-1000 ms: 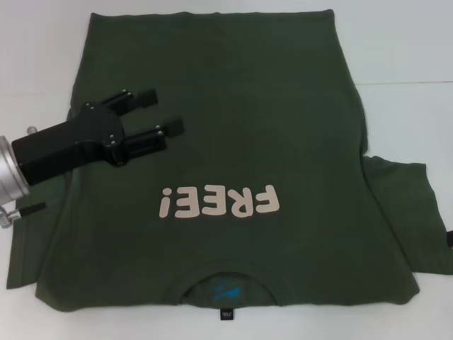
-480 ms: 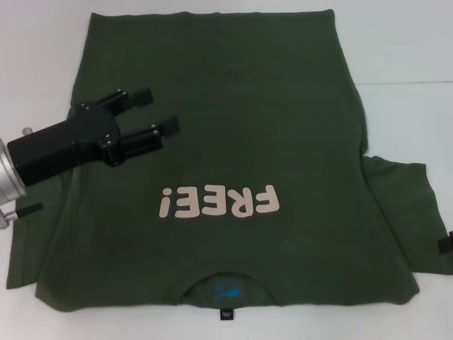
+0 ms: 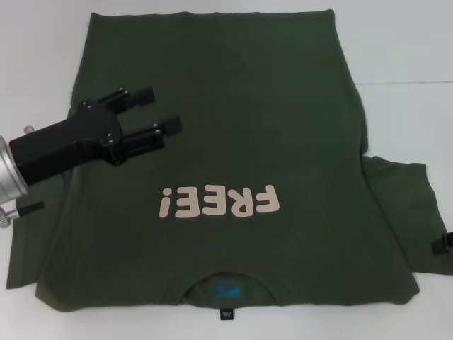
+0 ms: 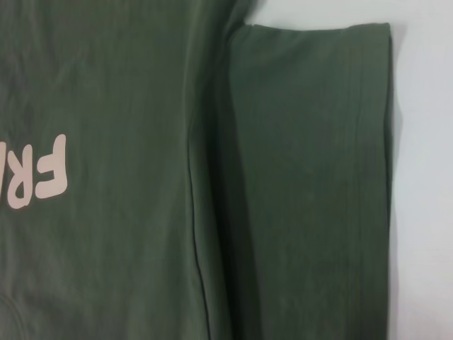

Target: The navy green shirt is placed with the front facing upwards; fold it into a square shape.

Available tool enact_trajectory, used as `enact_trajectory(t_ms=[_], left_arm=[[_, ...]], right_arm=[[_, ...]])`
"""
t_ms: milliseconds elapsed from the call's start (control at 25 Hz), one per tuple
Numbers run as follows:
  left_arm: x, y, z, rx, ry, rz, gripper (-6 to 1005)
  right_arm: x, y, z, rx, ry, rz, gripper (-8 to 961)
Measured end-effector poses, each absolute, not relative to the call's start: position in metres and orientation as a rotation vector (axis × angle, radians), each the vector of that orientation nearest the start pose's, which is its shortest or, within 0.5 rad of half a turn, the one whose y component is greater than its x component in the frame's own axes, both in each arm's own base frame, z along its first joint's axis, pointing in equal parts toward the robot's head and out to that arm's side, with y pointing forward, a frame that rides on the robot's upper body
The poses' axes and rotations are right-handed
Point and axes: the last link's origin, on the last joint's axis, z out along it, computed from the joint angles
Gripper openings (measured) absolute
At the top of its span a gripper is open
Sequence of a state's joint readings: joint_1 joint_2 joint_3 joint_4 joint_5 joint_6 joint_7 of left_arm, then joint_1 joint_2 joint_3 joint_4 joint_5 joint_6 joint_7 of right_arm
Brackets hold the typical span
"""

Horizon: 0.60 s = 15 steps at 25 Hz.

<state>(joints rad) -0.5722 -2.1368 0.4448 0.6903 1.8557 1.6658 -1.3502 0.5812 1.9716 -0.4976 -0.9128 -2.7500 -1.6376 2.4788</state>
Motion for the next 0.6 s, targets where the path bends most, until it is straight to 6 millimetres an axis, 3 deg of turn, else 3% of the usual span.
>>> enact_trajectory(t_ms=[600], left_arm=[[-0.231, 0.342, 0.03, -2.468, -0.524, -1.115, 859]], right_arm=[[0.341, 0.327, 0.079, -2.049, 1.888, -0.107, 923]])
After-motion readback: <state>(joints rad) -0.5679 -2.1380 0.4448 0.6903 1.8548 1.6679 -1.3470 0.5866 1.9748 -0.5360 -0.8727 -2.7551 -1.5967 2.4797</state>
